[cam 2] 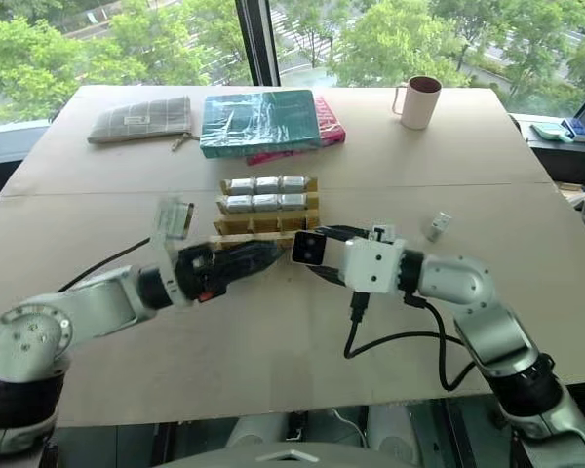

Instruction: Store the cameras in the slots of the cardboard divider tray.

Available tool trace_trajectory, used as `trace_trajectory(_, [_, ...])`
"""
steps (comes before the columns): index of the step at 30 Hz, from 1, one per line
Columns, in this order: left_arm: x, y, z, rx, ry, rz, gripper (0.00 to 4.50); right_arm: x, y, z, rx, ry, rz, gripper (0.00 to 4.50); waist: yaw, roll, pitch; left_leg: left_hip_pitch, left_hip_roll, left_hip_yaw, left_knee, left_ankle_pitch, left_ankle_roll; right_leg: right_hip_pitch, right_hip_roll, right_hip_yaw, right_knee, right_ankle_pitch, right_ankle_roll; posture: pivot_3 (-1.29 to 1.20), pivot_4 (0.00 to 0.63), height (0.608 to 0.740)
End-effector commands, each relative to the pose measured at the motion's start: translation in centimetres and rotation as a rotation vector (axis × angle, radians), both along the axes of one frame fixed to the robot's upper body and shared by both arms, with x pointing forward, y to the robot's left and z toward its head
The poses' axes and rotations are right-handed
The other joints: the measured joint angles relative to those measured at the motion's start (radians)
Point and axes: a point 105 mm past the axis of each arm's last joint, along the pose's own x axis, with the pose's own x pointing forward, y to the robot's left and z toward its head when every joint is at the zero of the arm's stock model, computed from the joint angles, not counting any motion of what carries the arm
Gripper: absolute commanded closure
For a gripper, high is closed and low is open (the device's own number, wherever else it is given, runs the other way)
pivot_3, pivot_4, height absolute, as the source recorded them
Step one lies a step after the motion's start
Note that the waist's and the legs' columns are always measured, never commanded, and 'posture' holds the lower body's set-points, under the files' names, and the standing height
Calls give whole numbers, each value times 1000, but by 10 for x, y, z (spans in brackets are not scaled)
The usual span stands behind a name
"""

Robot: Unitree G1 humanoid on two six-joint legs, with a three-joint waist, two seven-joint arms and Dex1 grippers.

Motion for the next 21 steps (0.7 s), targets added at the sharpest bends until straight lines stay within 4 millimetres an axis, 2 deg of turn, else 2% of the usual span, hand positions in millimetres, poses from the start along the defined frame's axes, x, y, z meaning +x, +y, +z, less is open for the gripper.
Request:
trace_trajectory(1, [5, -5, 6, -16, 9, 5, 0, -2, 7, 14, 23, -60, 38, 2655, -1, 0, 0, 0, -1, 1, 0, 0, 0, 0, 0, 0, 0, 0, 0, 0, 150, 740])
trace_trajectory(4, [7, -8, 8, -21, 18, 0, 0, -2, 9, 16, 34, -64, 41, 2655, 0, 0, 0, 0, -1, 1, 0, 0, 0, 0, 0, 0, -1, 0, 0, 0, 150, 740])
trace_trajectory(5, [7, -9, 8, -16, 20, -6, 557, -1, 9, 17, 42, -61, 37, 2655, 0, 0, 0, 0, -1, 1, 0, 0, 0, 0, 0, 0, -1, 0, 0, 0, 150, 740])
trace_trajectory(6, [6, -10, 8, -11, 18, -10, 791, 0, 9, 18, 46, -61, 36, 2655, 0, 0, 0, 0, -1, 1, 0, 0, 0, 0, 0, 0, -1, 0, 0, 0, 150, 740])
trace_trajectory(11, [8, -17, 9, -14, 15, -31, 3142, -3, 12, 17, 61, 2, 60, 2655, 0, 0, 0, 0, -1, 1, 0, 1, -1, 0, 1, 0, 0, 0, 0, 0, 150, 740])
trace_trajectory(12, [7, -17, 10, -9, 7, -36, 3460, -3, 11, 17, 69, 16, 61, 2655, 0, 0, 0, 1, -1, 1, 0, 1, -1, 0, 1, 0, 0, 0, 0, 0, 150, 740])
trace_trajectory(13, [8, -16, 11, 1, -8, -38, 3777, -3, 11, 18, 79, 28, 58, 2155, -1, 0, 0, 1, -1, 2, 0, 1, -1, 1, 1, 1, 0, 0, 0, 0, 150, 740])
trace_trajectory(17, [15, 0, 22, 79, -144, -35, 3779, -2, 0, 18, 121, 114, 16, 222, 0, 0, 0, 2, -1, 2, -1, 1, -2, 1, 2, 0, 0, 0, 0, 0, 150, 740])
trace_trajectory(18, [21, 8, 25, 130, -203, -22, 3779, 0, -7, 16, 120, 126, -11, 42, 0, 0, 0, 2, -1, 2, -1, 1, -2, 1, 2, 0, 0, 0, 0, 0, 150, 740])
trace_trajectory(21, [45, 39, 36, 303, -352, 21, 3779, 3, -32, 20, 152, 190, -75, 42, 2, 1, 1, 2, -3, 2, -2, 1, -2, 1, 3, 0, -1, 0, 0, 0, 150, 740])
